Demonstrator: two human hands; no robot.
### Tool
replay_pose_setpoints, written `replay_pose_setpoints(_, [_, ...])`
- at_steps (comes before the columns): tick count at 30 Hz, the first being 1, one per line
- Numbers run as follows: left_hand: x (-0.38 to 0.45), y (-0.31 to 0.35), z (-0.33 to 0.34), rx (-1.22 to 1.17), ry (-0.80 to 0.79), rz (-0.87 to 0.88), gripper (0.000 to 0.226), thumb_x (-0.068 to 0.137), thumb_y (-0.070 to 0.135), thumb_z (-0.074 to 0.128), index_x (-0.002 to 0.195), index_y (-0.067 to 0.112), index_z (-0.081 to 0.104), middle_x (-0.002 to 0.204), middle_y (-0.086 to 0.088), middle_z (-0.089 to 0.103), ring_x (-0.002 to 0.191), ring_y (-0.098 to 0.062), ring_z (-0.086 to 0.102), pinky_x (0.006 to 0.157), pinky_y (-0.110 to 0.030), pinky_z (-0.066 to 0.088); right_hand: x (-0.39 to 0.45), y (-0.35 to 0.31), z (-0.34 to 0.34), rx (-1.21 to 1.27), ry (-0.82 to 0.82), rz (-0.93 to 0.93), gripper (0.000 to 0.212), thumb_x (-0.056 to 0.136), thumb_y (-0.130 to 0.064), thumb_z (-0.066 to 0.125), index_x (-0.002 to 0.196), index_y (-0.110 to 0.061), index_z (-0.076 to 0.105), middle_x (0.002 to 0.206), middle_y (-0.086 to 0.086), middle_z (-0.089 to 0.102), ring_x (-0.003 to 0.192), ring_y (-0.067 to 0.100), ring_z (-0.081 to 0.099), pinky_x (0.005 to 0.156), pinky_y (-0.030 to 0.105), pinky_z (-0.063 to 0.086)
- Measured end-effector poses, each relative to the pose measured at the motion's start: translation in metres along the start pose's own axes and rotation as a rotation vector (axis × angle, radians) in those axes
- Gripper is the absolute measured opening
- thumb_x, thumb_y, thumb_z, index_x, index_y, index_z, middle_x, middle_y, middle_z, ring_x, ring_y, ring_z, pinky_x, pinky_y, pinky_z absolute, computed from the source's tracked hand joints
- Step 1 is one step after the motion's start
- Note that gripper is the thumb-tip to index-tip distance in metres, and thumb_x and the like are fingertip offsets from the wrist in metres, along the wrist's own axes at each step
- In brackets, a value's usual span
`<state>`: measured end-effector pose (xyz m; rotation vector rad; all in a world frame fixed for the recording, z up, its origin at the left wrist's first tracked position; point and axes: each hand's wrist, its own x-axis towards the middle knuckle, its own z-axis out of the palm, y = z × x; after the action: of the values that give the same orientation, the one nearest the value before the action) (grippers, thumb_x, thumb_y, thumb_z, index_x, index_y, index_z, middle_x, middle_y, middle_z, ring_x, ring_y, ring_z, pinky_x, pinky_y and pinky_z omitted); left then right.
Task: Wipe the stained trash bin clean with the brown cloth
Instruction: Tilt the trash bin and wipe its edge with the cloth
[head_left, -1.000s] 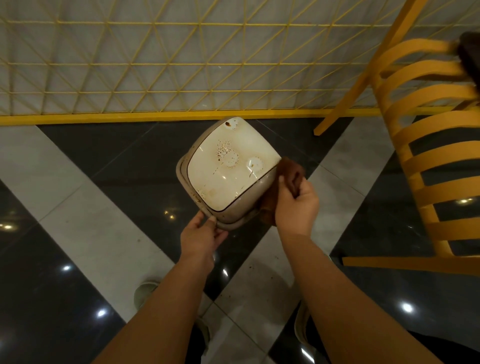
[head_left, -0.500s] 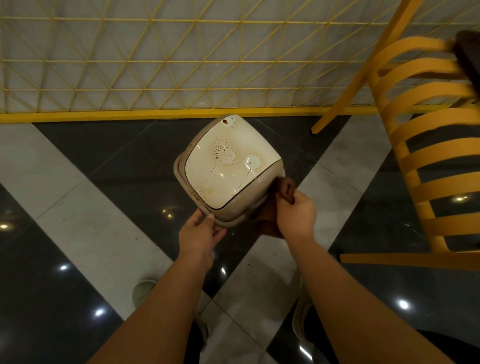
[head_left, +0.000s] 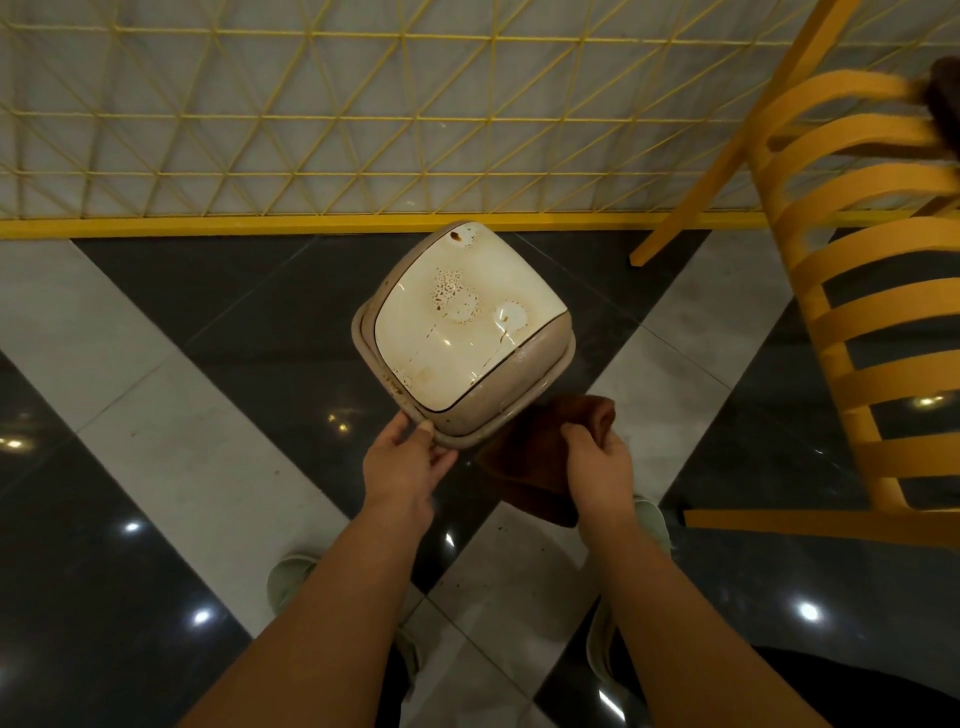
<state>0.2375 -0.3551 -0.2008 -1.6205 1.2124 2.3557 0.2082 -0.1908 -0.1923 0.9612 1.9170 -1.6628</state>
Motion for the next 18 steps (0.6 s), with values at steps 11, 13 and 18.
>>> replay_pose_setpoints(11, [-0.003, -0.001, 0.000, 0.016, -0.009, 0.030, 0.040, 0.096, 0.005, 0.049, 0.133, 0.017, 0.052, 0.106, -0.008, 0.069, 0.094, -0.020, 0.068, 0.082, -0.032, 0.055, -0.023, 0.014, 0.051, 0.199, -0.129, -0.246, 0.025, 0.099, -0.041, 0.039, 0.102, -0.046, 0.063, 0.105, -0.016, 0.065, 0.106, 0.003, 0.058, 0.083, 0.018, 0.048])
replay_pose_setpoints(13, [-0.004, -0.002, 0.000, 0.029, -0.013, 0.037, 0.040, 0.096, 0.005, 0.049, 0.134, 0.017, 0.051, 0.109, -0.010, 0.068, 0.097, -0.021, 0.067, 0.085, -0.035, 0.054, -0.019, 0.015, 0.055, 0.279, -0.039, -0.158, 0.018, 0.096, -0.027, 0.052, 0.105, -0.038, 0.062, 0.103, -0.013, 0.066, 0.101, 0.005, 0.061, 0.080, 0.018, 0.050])
replay_pose_setpoints(18, [-0.003, -0.001, 0.000, 0.042, -0.019, 0.047, 0.040, 0.096, 0.005, 0.049, 0.134, 0.019, 0.051, 0.108, -0.008, 0.068, 0.096, -0.020, 0.067, 0.081, -0.032, 0.055, -0.011, 0.018, 0.064, 0.215, 0.064, -0.027, 0.037, 0.083, -0.019, 0.067, 0.113, -0.026, 0.047, 0.099, -0.001, 0.061, 0.090, 0.013, 0.061, 0.077, 0.029, 0.053])
